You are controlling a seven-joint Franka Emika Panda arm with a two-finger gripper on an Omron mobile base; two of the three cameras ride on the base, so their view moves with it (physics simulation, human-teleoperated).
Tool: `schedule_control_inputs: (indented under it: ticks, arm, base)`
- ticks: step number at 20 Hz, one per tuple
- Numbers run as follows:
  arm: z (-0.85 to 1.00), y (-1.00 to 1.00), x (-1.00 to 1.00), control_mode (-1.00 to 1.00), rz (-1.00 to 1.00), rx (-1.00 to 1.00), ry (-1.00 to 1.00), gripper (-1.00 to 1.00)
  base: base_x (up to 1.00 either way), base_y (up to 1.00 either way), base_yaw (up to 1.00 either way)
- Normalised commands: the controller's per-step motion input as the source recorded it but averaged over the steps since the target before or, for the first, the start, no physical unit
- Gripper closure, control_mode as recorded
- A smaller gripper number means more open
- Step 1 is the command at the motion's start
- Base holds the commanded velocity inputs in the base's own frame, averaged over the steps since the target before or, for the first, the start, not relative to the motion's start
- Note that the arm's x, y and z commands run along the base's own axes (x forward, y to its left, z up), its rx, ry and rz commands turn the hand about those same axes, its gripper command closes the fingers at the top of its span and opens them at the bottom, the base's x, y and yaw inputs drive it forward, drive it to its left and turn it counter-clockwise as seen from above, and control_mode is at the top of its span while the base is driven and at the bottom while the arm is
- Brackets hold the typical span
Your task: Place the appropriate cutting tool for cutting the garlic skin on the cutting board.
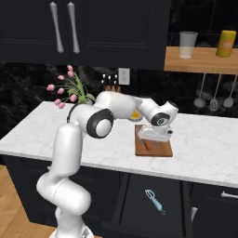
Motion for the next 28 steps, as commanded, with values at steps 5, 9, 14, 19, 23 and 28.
schedule_control_inputs:
  ticks: [5, 9, 14, 19, 23, 28]
  arm:
    - [0.54, 0.20, -0.30, -1.00, 0.00, 0.00, -0.07, -1.00]
    - [0.58, 0.53, -0.86, -1.00, 0.00, -0.05, -0.19, -1.00]
    - [0.34, 0.61, -1.00, -1.00, 0.00, -0.27, -0.22, -1.00]
    - [0.50, 0.67, -1.00, -1.00, -0.08, -0.23, -0.04, -1.00]
    - [0.50, 0.30, -1.00, -1.00, -0.14, -0.05, 0.00, -1.00]
    - [0.56, 0.08, -1.00, -1.00, -0.20, 0.01, 0.00, -1.00]
  base:
    - [0.00, 0.00, 0.00]
    - [0.00, 0.00, 0.00]
    - [0.00, 0.00, 0.00]
    - [0.00, 0.00, 0.00]
    - [0.00, 0.00, 0.00]
    - [0.00, 0.00, 0.00]
